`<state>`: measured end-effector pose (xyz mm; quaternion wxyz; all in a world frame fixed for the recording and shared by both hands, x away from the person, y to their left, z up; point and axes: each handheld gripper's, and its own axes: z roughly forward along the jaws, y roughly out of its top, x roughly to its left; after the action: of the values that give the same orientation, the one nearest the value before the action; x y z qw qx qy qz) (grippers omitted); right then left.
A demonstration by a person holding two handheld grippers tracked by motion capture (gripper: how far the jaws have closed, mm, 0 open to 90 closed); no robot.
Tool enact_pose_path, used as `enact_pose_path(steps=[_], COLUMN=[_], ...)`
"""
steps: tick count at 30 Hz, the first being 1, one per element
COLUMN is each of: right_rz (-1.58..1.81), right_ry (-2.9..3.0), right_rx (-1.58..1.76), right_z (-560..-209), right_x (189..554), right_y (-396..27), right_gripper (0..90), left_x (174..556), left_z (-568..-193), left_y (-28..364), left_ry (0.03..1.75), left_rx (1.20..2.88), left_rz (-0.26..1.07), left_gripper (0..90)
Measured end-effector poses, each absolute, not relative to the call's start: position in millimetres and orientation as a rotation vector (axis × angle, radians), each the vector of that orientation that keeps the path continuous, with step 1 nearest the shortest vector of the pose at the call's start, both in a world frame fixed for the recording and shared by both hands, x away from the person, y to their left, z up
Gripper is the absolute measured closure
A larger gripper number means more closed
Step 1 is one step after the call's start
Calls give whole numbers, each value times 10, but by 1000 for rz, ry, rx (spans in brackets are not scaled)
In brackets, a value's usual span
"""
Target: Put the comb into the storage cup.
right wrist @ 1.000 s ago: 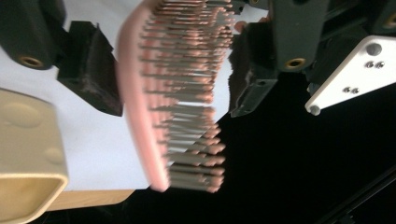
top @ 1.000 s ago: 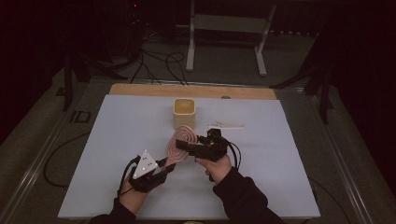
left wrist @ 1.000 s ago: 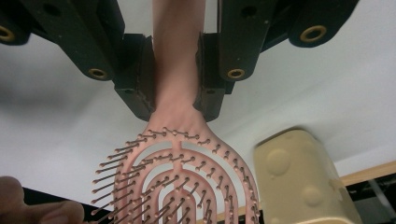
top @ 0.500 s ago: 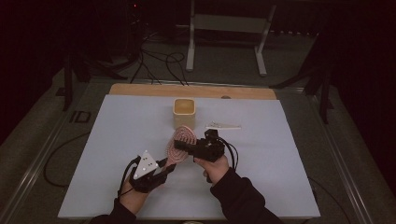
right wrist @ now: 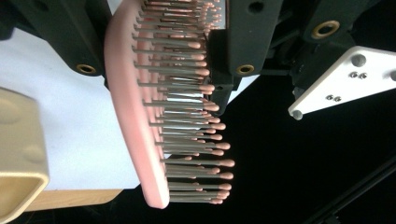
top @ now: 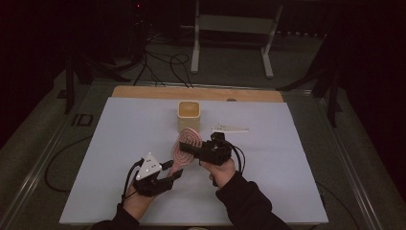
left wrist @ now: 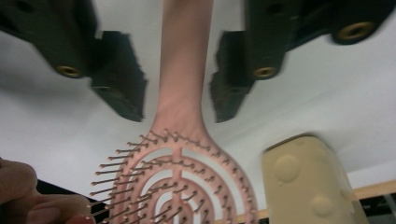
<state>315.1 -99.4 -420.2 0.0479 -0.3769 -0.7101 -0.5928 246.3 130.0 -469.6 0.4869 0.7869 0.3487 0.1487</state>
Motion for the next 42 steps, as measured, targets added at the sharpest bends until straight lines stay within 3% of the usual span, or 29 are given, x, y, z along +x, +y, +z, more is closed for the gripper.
enact_pose_path(steps=[5,10,25,42], right_rz=[-1821,-1836,-1903,-1964], right_ry=[-2186,-2199,-2239,-2275], right_rx=[-1133,-1106,-1099,-1098], right_z=[-4166,-4127,-3899,-3712], right_x=[3155,3151,3214,3291], right_y=[-1013,-1024,-1182,-1318], right_gripper=[637,638,638,638], left_x=[2473,2481,2501,2455], left_z=[-4701,-4693,-4672,-4736], left_y=[1299,1309,1381,1667], left_ry=[863,873,821,848], left_rx=[1918,1909,1961,1958], left_rz=[350,343,256,223], left_gripper=[394,339,8,2])
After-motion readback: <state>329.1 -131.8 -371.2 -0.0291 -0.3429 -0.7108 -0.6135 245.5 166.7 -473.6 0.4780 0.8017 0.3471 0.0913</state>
